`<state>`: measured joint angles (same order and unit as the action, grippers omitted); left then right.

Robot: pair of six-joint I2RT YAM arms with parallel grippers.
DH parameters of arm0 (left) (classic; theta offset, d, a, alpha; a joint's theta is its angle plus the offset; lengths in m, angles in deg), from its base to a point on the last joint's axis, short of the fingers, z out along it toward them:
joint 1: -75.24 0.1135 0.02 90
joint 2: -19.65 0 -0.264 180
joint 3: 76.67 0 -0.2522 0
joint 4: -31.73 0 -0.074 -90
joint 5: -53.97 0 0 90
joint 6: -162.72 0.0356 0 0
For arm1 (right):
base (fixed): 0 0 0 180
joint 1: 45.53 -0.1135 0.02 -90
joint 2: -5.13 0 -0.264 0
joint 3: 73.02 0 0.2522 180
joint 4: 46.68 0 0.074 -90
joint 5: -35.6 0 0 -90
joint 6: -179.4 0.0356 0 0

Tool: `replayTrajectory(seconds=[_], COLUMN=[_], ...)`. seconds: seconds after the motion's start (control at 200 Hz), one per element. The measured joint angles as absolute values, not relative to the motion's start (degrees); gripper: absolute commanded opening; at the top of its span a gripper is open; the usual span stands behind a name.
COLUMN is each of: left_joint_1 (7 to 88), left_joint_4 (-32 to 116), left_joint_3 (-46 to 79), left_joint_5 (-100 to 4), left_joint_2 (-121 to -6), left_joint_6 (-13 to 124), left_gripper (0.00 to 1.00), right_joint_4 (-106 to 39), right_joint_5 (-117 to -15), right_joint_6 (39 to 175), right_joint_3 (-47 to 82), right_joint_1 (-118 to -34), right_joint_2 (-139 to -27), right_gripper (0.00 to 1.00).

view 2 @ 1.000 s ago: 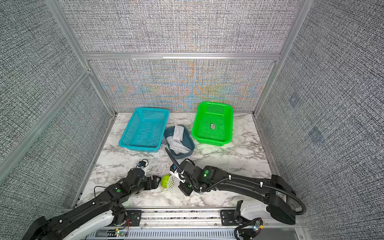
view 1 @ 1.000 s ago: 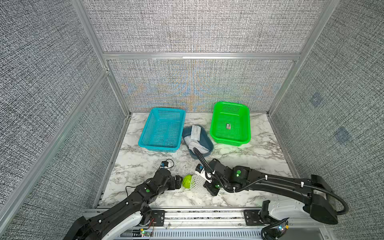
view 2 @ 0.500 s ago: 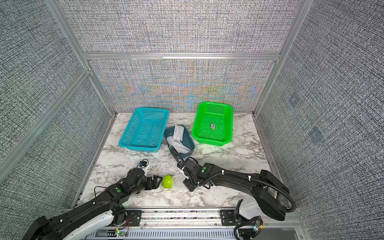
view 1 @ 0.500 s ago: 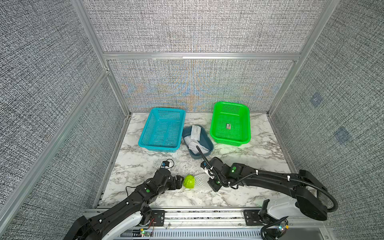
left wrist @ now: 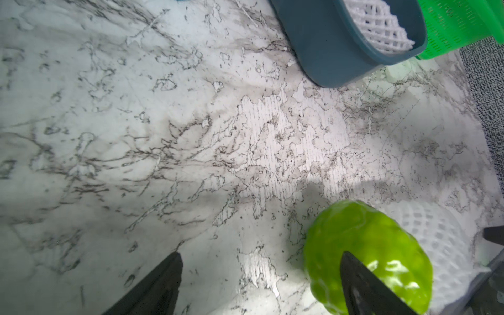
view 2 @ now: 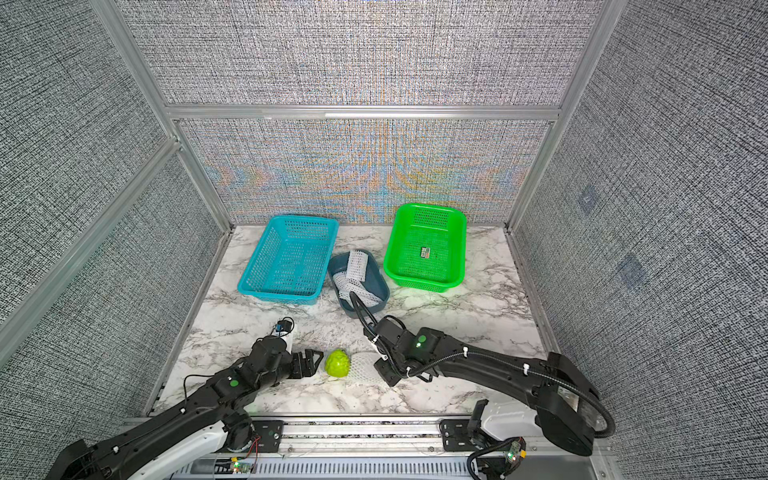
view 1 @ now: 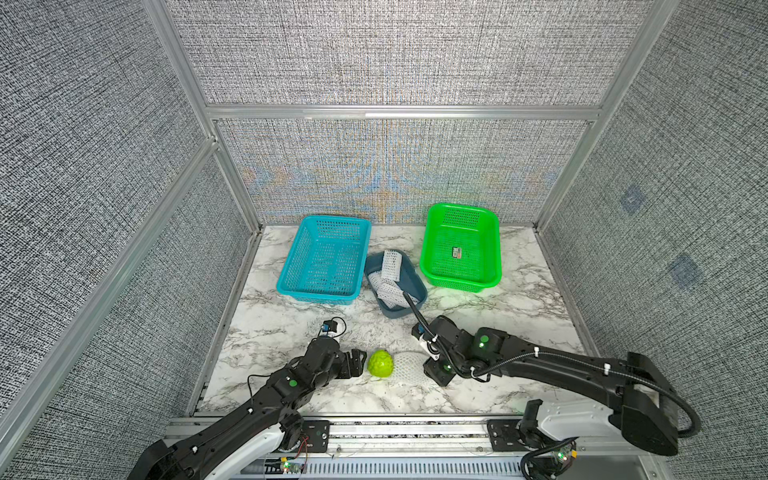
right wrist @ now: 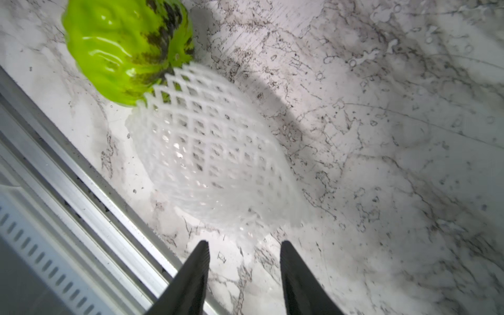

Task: Sleeve custard apples in foam nets
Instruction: Place the foam net at the center of the board, then pick up the foam net from the center of the board.

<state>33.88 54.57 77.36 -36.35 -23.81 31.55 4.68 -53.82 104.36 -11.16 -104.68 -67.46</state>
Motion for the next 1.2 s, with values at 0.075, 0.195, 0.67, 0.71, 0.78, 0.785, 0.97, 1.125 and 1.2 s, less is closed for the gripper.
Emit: replayTrajectory(seconds=[0.075,0.195,0.67,0.71,0.78,0.785,0.97,1.125,1.2], left_joint_1=[33.9,33.9,33.9,34.0,34.1,34.1,34.1,34.1,34.1], left_joint_4=[54.6,54.5,56.1,56.1,56.3,56.4,57.2,57.5,57.5], left_joint_3=[77.4,77.4,77.9,77.9,77.9,77.9,78.0,78.2,78.2], left_joint_5=[-36.3,-36.2,-35.5,-35.5,-35.5,-35.5,-34.9,-34.7,-34.7], left_joint_2=[-24.6,-25.0,-19.2,-19.0,-18.9,-18.9,-18.1,-17.3,-17.1], left_joint_6=[31.5,31.6,31.6,31.6,31.6,31.6,31.5,31.5,31.2], left_gripper=[0.91,0.91,0.92,0.92,0.92,0.92,0.92,0.92,0.92], right_joint_4=[6.5,6.7,1.2,1.2,1.5,1.5,2.1,0.5,-0.8], right_joint_5=[-53.2,-53.5,-54.9,-55.0,-55.5,-55.5,-54.8,-53.6,-53.0], right_joint_6=[105.0,105.3,99.7,98.5,96.1,96.0,91.2,88.1,86.8], right_joint_3=[-10.1,-8.6,2.9,3.5,4.1,4.1,4.9,3.5,3.0], right_joint_1=[-104.7,-104.8,-108.9,-108.9,-108.8,-108.7,-108.0,-108.6,-108.6], right_joint_2=[-66.3,-65.5,-84.9,-85.8,-86.7,-86.7,-88.8,-90.3,-90.7], right_gripper=[0.5,0.5,0.49,0.49,0.48,0.48,0.48,0.48,0.46])
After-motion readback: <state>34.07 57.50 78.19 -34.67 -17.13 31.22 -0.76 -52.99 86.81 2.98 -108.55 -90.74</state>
